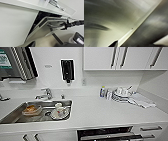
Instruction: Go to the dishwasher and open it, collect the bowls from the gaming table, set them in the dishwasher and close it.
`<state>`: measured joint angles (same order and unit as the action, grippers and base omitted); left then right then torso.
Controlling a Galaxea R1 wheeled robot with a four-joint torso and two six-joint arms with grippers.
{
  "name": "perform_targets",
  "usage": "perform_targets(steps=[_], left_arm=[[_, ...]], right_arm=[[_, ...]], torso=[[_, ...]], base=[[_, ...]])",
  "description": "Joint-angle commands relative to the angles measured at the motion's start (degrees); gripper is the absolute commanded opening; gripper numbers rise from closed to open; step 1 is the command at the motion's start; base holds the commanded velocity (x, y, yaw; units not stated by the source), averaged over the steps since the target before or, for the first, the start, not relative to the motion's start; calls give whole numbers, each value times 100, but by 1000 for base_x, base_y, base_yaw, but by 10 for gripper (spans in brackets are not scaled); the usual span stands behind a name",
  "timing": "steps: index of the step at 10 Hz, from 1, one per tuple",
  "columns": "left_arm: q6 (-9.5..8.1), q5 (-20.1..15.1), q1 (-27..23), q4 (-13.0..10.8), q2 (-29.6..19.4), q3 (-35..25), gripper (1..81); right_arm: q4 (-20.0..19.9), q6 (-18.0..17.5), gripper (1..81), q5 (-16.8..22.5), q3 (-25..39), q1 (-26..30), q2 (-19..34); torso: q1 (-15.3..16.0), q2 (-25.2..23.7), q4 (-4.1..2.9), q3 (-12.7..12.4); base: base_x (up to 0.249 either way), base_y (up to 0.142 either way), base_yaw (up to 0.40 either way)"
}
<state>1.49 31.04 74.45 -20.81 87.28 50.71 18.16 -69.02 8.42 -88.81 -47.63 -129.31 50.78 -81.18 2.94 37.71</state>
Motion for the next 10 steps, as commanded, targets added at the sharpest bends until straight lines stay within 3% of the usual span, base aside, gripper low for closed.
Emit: perform_targets(steps=[1,6,10], left_arm=[[18,-63,-312,-99,-334,-123,811],[18,-80,-312,-125,-290,-88,811],[18,-133,-294,-160,-255,-62,811]], right_arm=[[214,117,811,1065,40,126,297],[328,117,811,1056,-39,-94,-89],[469,108,811,1012,-627,-410,-905]], torso=[[0,0,0,0],[2,-5,0,0],[2,-5,0,0]], base=[[-92,0,0],[-97,0,0],[-81,0,0]])
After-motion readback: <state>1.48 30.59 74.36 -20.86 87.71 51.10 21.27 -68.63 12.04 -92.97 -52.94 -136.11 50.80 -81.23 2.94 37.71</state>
